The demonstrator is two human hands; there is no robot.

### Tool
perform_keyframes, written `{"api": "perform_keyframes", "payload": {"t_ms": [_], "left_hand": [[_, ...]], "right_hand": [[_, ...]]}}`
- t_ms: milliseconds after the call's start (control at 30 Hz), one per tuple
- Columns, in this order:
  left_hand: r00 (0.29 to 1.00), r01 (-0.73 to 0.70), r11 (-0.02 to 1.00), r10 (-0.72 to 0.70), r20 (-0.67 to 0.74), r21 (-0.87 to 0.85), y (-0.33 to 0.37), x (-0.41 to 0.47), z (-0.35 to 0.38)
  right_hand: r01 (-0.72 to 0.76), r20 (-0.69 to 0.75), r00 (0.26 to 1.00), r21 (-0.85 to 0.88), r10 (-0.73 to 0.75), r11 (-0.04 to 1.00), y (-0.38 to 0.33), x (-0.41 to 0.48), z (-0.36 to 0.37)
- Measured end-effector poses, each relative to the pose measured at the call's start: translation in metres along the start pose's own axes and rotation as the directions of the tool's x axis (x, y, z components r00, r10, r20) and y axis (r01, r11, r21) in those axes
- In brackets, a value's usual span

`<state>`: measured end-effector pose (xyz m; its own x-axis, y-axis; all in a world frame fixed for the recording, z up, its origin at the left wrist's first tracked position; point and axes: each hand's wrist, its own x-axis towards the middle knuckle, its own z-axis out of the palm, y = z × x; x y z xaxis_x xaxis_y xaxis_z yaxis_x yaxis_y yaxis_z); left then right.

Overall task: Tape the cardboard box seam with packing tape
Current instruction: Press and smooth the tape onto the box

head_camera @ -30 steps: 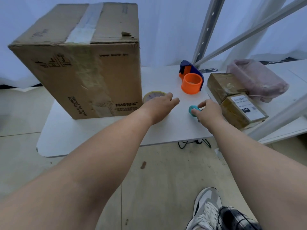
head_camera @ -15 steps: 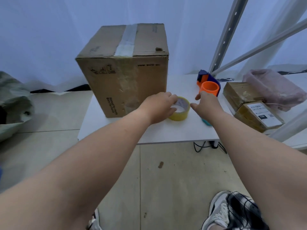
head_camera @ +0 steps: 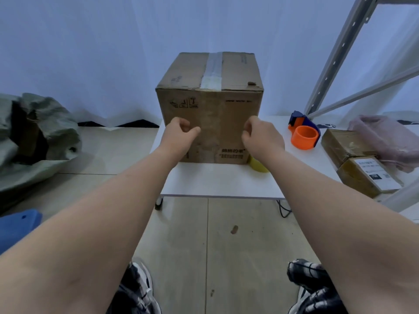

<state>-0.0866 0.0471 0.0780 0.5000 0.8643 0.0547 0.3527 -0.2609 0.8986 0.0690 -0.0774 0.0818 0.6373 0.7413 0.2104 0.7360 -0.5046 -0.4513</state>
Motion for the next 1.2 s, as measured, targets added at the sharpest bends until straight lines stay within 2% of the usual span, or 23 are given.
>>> {"api": "perform_keyframes", "payload": {"t_ms": [167,300,433,867,933,967,1067,1133,1200], "left_hand": [[0.992,0.125,0.957,-0.130,-0.001,-0.260,0.005,0.011,0.008],[0.979,0.149,0.925,-0.188,-0.080,-0.348,0.005,0.018,0.022],[0.970,0.150,0.923,-0.207,-0.129,-0.355,0.006,0.019,0.031],[0.966,0.146,0.933,-0.207,-0.157,-0.328,0.007,0.016,0.048],[0.969,0.148,0.939,-0.200,-0.145,-0.309,0.008,0.016,0.048],[0.973,0.144,0.945,-0.189,-0.132,-0.294,0.008,0.016,0.046],[0.987,0.125,0.955,-0.147,-0.063,-0.270,0.008,0.016,0.040],[0.990,0.134,0.940,-0.141,-0.001,-0.312,0.007,0.018,0.033],[0.986,0.165,0.922,-0.157,0.051,-0.351,0.007,0.021,0.026]], "right_hand": [[0.087,-0.038,0.996,0.041,-0.085,0.995,-0.012,0.002,0.006],[0.113,-0.054,0.993,0.079,-0.109,0.990,-0.010,0.005,0.007],[0.095,-0.066,0.994,0.147,-0.086,0.985,-0.008,0.008,0.006],[0.091,-0.056,0.995,0.163,-0.083,0.982,-0.009,0.012,0.007],[0.157,-0.079,0.986,0.080,-0.150,0.984,-0.010,0.010,0.007],[0.238,-0.134,0.962,-0.007,-0.237,0.971,-0.011,0.010,0.007],[0.436,-0.264,0.813,-0.315,-0.519,0.843,-0.017,0.017,0.011],[0.466,-0.195,0.786,-0.437,-0.587,0.769,-0.026,0.025,0.010],[0.464,-0.114,0.802,-0.500,-0.586,0.732,-0.034,0.035,0.009]]}}
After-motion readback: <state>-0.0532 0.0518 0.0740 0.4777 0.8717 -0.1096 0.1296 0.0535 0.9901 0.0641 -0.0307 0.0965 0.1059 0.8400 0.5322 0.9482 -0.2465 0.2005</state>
